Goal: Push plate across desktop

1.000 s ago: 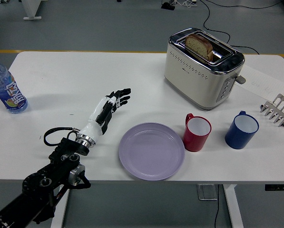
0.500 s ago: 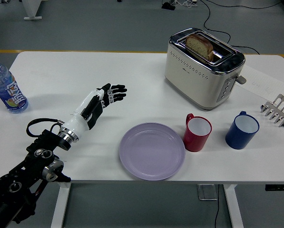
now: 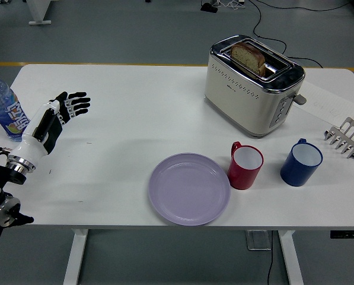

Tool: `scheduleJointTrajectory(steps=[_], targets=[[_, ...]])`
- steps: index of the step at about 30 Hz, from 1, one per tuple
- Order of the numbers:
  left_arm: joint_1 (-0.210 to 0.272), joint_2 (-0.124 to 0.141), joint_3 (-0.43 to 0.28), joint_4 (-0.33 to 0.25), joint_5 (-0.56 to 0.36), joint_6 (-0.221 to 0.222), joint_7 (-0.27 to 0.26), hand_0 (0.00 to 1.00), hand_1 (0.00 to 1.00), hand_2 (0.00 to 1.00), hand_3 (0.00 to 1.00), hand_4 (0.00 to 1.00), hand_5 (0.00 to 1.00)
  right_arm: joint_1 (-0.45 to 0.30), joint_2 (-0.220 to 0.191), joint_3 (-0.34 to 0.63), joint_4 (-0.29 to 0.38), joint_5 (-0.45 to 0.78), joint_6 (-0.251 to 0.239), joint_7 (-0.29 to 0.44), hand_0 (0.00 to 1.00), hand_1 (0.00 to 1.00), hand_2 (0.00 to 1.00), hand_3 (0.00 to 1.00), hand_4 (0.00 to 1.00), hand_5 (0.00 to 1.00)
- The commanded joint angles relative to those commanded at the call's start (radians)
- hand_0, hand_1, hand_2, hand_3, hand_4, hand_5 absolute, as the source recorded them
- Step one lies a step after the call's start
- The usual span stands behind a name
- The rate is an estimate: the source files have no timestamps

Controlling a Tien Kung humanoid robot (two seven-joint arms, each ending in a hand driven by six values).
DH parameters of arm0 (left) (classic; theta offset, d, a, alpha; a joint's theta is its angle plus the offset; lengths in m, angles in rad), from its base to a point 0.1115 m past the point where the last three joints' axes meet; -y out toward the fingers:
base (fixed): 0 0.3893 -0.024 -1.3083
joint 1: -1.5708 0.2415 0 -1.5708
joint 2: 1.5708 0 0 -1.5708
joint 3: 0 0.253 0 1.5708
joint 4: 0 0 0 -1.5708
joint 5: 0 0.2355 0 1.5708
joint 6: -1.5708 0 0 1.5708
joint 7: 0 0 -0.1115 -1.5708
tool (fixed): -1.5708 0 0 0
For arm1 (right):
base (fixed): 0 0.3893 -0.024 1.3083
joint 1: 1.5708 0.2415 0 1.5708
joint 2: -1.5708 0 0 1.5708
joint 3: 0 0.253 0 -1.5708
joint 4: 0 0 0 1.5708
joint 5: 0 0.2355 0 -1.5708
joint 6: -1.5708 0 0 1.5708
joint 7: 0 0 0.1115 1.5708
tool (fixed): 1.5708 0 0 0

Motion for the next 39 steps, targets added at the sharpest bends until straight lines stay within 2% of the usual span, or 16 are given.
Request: scheduleJointTrajectory(steps=[1,7,10,14,17,21,25,39], targets=[[0.016,0.003,-0.021,-0.01,-0.022,-0.006,0.011,0.625,0.666,0.657,0.625,0.494,0.998,0.0,0.001,0.0,0.0,0.001,0.0,0.0,0.7,0.667,0.774,0.621,0.477,0.401],[0.061,0.0,-0.115,-0.009,-0.181,-0.02,0.083,0.618,0.662,0.655,0.638,0.499,0.998,-0.001,0.001,0.0,0.001,0.003,-0.001,-0.002,0.7,0.666,0.774,0.621,0.476,0.399],[0.067,0.0,-0.135,0.012,-0.303,-0.036,0.168,0.618,0.662,0.655,0.638,0.499,0.998,-0.001,0.001,0.001,0.001,-0.001,0.0,-0.003,0.7,0.666,0.774,0.621,0.476,0.399],[0.074,-0.01,-0.161,0.029,-0.477,-0.034,0.259,0.632,0.673,0.673,0.655,0.5,0.998,-0.001,0.001,0.003,0.002,-0.004,0.001,-0.005,0.7,0.666,0.773,0.62,0.476,0.4],[0.079,-0.018,-0.181,0.043,-0.607,-0.02,0.295,0.632,0.673,0.673,0.655,0.5,0.998,-0.001,0.001,0.003,0.002,-0.004,0.0,-0.005,0.7,0.666,0.773,0.62,0.476,0.4],[0.084,-0.025,-0.198,0.058,-0.761,-0.002,0.315,0.653,0.691,0.704,0.667,0.503,0.998,-0.001,0.001,0.004,0.002,-0.006,0.0,-0.005,0.7,0.666,0.773,0.619,0.474,0.403],[0.085,-0.028,-0.206,0.073,-0.83,0.005,0.328,0.675,0.709,0.728,0.678,0.506,0.998,0.0,0.001,0.004,0.002,-0.006,0.0,-0.006,0.7,0.666,0.772,0.619,0.472,0.401],[0.085,-0.034,-0.223,0.113,-0.839,0.02,0.309,0.7,0.721,0.735,0.68,0.515,0.998,0.002,0.001,0.008,0.001,-0.012,0.0,-0.006,0.7,0.665,0.772,0.619,0.467,0.398]])
